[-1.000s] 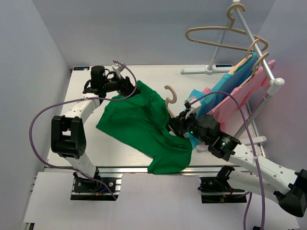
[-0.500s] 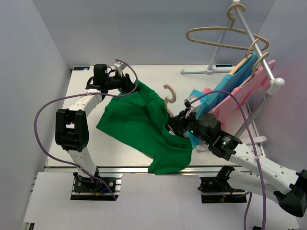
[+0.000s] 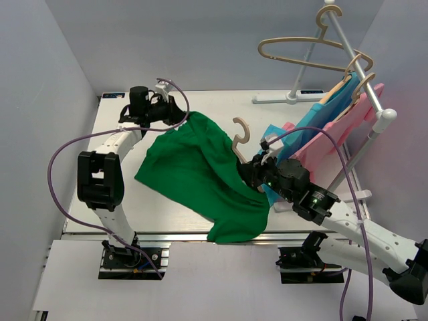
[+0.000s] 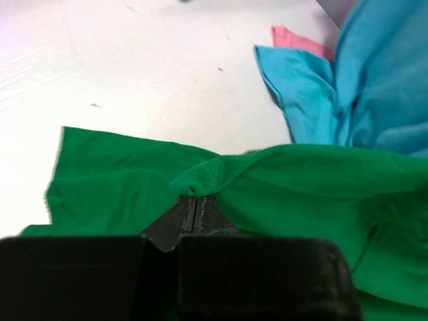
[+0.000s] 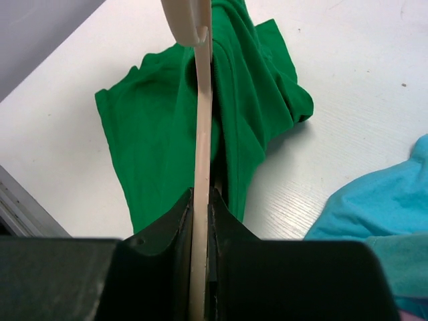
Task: Place the t-shirt on the hanger
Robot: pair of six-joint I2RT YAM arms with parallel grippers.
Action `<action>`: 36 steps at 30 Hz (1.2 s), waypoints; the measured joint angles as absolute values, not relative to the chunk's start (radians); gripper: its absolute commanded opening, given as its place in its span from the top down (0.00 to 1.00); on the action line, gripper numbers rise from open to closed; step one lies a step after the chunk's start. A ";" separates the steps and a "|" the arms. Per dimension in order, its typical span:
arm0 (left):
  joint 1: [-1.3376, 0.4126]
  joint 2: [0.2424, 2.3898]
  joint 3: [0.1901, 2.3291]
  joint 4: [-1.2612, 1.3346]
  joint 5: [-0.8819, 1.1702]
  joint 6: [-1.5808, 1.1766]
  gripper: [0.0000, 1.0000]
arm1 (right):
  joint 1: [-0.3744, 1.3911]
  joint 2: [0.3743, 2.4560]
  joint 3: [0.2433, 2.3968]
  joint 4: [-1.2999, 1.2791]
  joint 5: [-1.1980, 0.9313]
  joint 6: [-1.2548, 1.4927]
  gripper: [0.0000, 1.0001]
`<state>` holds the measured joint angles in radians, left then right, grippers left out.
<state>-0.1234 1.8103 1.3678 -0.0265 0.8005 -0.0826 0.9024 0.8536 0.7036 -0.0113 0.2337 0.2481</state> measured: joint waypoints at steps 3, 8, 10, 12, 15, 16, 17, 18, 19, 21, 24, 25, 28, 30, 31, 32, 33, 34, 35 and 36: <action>-0.099 1.841 1.410 -0.031 0.764 -0.127 1.00 | 0.902 0.821 0.704 -0.032 0.235 0.256 1.00; -0.027 1.935 1.502 -0.044 0.759 -0.193 1.00 | 0.902 0.785 0.704 -0.070 0.233 0.279 1.00; -0.014 1.956 1.505 -0.054 0.754 -0.200 1.00 | 0.902 0.780 0.704 -0.081 0.231 0.286 1.00; -0.006 1.973 1.505 -0.080 0.737 -0.201 1.00 | 0.901 0.778 0.704 -0.093 0.228 0.295 1.00; -0.007 1.975 1.505 -0.101 0.705 -0.200 1.00 | 0.901 0.778 0.704 -0.114 0.220 0.308 1.00; -0.010 1.975 1.505 -0.101 0.697 -0.199 1.00 | 0.901 0.778 0.704 -0.118 0.217 0.311 1.00; -0.013 1.975 1.505 -0.102 0.692 -0.199 1.00 | 0.901 0.778 0.704 -0.121 0.216 0.314 1.00; -0.014 1.975 1.505 -0.104 0.688 -0.199 1.00 | 0.900 0.777 0.704 -0.123 0.216 0.315 1.00; -0.014 1.975 1.505 -0.107 0.687 -0.199 1.00 | 0.900 0.776 0.704 -0.124 0.215 0.315 1.00; -0.013 1.975 1.507 -0.118 0.688 -0.198 0.83 | 0.900 0.776 0.704 -0.123 0.215 0.315 1.00; -0.013 1.975 1.512 -0.133 0.692 -0.192 0.30 | 0.900 0.797 0.722 -0.128 0.214 0.308 1.00; -0.012 1.975 1.514 -0.135 0.691 -0.189 0.12 | 0.900 0.819 0.747 -0.135 0.215 0.305 1.00; -0.009 1.964 1.515 -0.144 0.682 -0.196 0.02 | 0.900 0.919 0.898 -0.197 0.236 0.290 1.00; -0.008 1.944 1.515 -0.159 0.663 -0.205 0.02 | 0.900 0.999 1.051 -0.261 0.273 0.278 1.00; -0.008 1.928 1.513 -0.165 0.653 -0.208 0.02 | 0.900 1.042 1.141 -0.292 0.295 0.271 1.00; -0.007 1.906 1.509 -0.170 0.643 -0.212 0.02 | 0.900 1.085 1.237 -0.313 0.316 0.263 1.00; -0.007 1.881 1.502 -0.172 0.634 -0.216 0.02 | 0.900 1.127 1.327 -0.336 0.334 0.255 1.00; -0.007 1.847 1.489 -0.173 0.627 -0.222 0.02 | 0.900 1.164 1.416 -0.356 0.358 0.242 1.00; -0.007 1.810 1.474 -0.175 0.620 -0.227 0.02 | 0.900 1.200 1.503 -0.360 0.367 0.236 1.00; -0.006 1.769 1.458 -0.173 0.612 -0.233 0.02 | 0.900 1.240 1.600 -0.400 0.389 0.227 1.00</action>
<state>-0.0063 1.7687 1.4582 -0.1730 0.6121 -0.2333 0.9005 1.2396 1.5997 -0.4004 0.3885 0.2272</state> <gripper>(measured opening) 0.982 0.134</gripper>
